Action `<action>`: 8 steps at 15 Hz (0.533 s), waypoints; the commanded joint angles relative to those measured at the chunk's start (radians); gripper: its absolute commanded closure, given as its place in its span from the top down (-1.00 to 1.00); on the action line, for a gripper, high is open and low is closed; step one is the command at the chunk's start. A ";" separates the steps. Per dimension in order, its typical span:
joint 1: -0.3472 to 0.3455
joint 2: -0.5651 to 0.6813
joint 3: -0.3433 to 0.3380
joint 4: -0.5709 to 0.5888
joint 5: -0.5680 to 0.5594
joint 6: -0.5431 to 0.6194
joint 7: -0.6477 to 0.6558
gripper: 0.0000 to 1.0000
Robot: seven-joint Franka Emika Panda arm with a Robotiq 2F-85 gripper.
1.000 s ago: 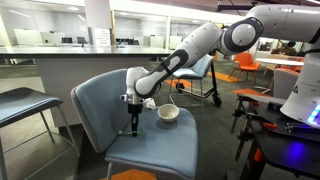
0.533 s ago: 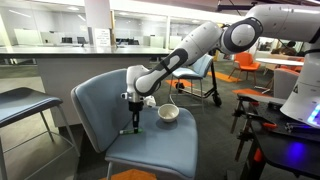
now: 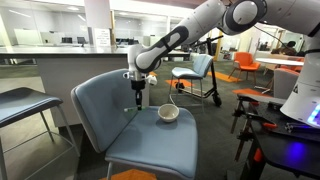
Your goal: Put the marker in the bowl
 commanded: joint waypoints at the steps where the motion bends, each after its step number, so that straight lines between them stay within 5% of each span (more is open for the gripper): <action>1: 0.021 -0.187 -0.052 -0.255 -0.036 -0.002 0.041 -0.90; 8: 0.009 -0.385 -0.083 -0.589 -0.174 0.006 0.145 -0.90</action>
